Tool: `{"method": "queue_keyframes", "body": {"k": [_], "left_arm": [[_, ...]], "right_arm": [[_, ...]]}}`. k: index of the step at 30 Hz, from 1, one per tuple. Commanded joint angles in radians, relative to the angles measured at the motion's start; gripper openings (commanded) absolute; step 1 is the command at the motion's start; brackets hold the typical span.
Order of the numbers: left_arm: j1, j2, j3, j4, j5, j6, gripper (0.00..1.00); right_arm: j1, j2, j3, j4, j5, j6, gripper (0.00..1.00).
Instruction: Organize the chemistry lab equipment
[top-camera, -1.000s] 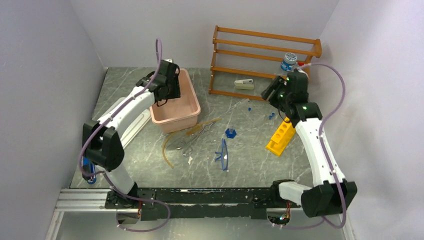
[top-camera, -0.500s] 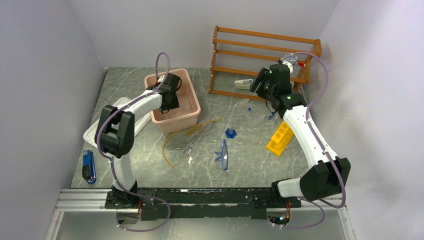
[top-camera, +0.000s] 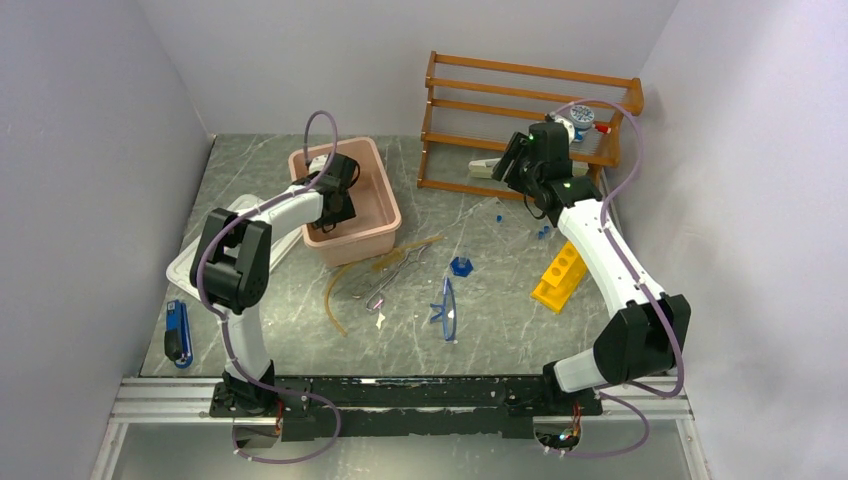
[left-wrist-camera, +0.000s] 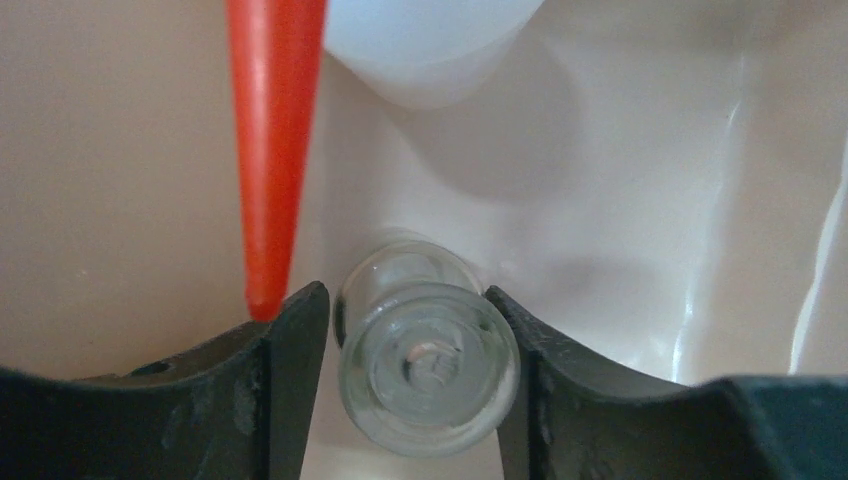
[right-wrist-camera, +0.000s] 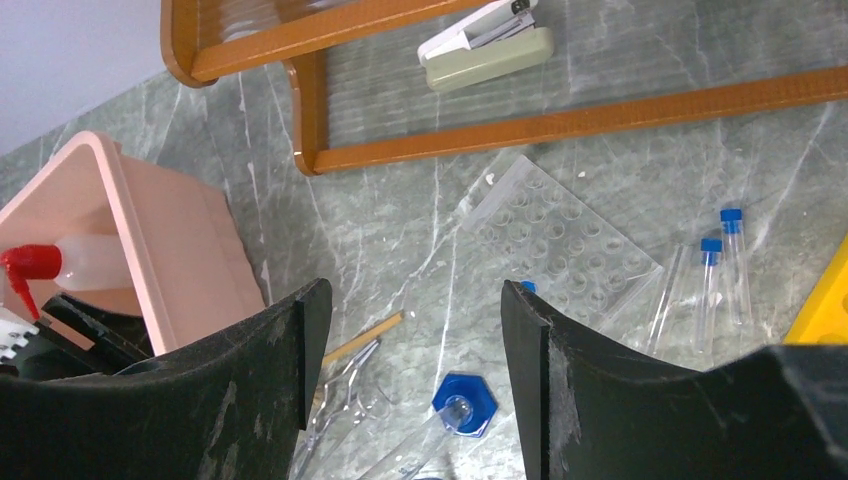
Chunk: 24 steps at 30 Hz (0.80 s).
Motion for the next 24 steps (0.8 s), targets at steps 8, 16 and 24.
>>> {"method": "queue_keyframes", "body": {"k": [8,16,24], "left_arm": [[0.007,-0.048,0.066,-0.042,-0.035,-0.018,0.76],[0.007,-0.144,0.133,-0.092,-0.017,-0.015,0.78],[0.006,-0.273,0.164,-0.117,-0.039,0.018,0.78]], "right_arm": [[0.015,0.014,0.047,0.014,-0.009,0.003,0.67],[0.019,0.0,0.044,0.01,-0.016,0.006,0.67],[0.02,-0.03,0.034,0.009,-0.032,-0.036,0.67]]}}
